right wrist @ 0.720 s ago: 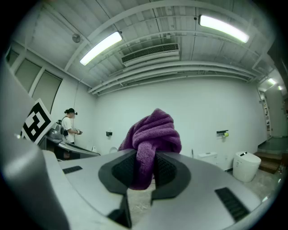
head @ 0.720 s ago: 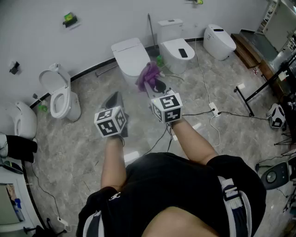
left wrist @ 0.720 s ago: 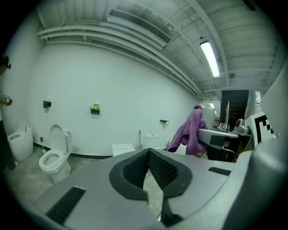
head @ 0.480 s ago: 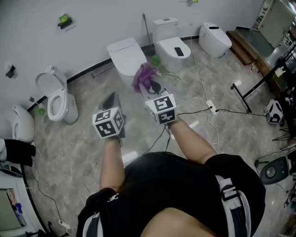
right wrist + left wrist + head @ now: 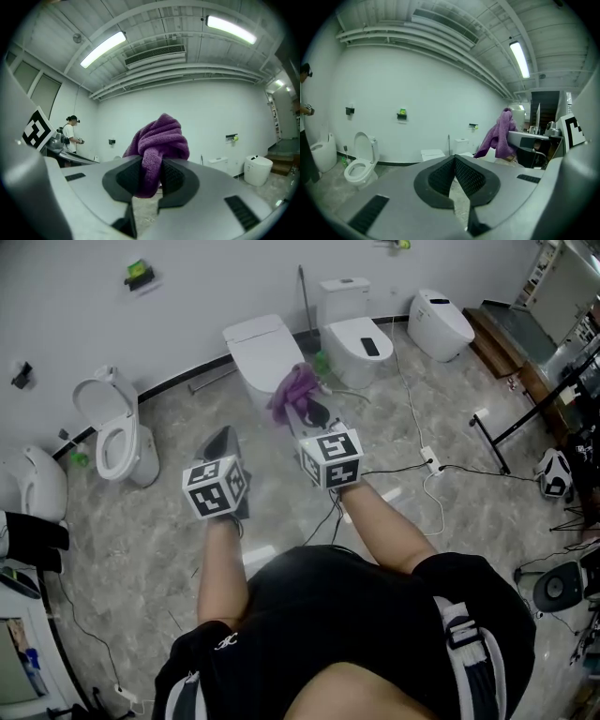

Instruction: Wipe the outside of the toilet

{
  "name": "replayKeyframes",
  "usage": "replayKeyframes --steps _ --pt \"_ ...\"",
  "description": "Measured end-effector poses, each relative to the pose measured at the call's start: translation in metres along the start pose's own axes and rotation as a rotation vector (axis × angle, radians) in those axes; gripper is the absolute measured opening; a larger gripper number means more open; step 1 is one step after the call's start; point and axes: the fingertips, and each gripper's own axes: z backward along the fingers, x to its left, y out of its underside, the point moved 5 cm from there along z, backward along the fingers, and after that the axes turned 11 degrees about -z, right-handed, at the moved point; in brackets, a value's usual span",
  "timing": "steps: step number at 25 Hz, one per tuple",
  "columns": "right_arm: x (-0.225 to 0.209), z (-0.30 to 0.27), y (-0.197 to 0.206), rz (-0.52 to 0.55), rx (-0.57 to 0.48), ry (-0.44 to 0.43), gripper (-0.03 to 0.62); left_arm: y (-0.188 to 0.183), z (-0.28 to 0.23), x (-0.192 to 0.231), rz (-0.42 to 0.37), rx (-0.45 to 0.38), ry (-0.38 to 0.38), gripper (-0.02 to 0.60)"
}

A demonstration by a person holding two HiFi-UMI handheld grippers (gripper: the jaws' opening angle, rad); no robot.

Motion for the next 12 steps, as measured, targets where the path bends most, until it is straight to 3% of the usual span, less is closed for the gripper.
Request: replayKeyframes --steps 12 --pt "0.02 -0.032 0.021 -0.041 0.0 0.051 0.08 0.011 -0.019 0.047 -0.002 0.024 0.067 0.008"
